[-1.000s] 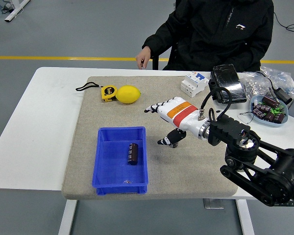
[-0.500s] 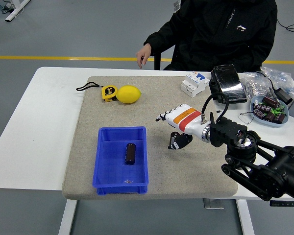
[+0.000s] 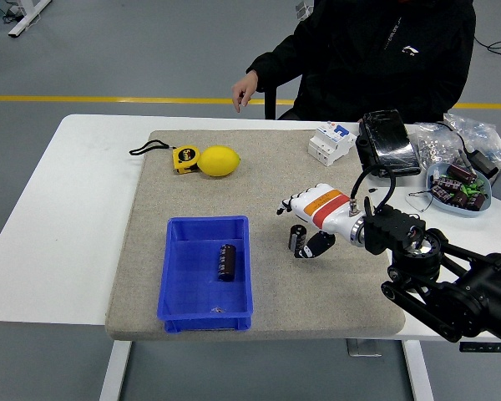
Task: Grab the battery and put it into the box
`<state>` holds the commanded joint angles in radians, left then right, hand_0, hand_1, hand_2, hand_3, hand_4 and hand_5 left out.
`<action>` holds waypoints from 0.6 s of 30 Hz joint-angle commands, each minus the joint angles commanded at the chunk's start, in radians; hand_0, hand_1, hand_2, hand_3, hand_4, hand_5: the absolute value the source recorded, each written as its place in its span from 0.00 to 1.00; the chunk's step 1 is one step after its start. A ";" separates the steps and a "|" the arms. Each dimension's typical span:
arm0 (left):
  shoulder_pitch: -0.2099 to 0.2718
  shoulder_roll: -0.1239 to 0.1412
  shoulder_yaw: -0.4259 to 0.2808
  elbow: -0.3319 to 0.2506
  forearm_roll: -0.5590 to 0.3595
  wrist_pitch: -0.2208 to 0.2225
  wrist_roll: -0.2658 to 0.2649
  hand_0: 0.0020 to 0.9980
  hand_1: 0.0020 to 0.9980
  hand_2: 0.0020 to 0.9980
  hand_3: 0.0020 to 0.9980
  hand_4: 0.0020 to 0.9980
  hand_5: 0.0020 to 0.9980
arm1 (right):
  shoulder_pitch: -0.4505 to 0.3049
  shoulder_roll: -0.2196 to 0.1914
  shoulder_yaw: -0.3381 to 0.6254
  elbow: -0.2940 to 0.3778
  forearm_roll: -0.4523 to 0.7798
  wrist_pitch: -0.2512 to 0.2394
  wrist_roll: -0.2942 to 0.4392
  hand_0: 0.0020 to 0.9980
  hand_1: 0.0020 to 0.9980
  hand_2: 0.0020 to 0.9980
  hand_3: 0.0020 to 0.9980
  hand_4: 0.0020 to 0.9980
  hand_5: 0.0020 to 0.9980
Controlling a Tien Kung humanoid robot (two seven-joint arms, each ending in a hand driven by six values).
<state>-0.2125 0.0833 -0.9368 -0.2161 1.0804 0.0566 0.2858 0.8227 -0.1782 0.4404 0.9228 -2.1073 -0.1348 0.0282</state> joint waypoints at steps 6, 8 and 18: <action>-0.002 -0.003 0.007 0.000 -0.008 0.000 -0.002 0.73 0.70 0.65 0.58 0.63 0.54 | -0.003 0.009 -0.011 -0.043 0.018 -0.024 0.014 0.44 0.54 0.61 0.70 1.00 0.25; -0.002 -0.004 0.010 0.000 -0.010 0.000 -0.003 0.73 0.70 0.65 0.58 0.63 0.54 | -0.005 0.011 -0.014 -0.053 0.023 -0.029 0.017 0.44 0.54 0.61 0.70 1.00 0.25; -0.002 -0.006 0.013 0.000 -0.013 0.000 -0.004 0.74 0.70 0.66 0.58 0.63 0.54 | -0.004 0.017 -0.024 -0.051 0.030 -0.053 0.022 0.40 0.49 0.55 0.60 0.99 0.23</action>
<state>-0.2144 0.0772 -0.9240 -0.2159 1.0674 0.0561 0.2815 0.8183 -0.1614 0.4166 0.8718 -2.0776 -0.1879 0.0499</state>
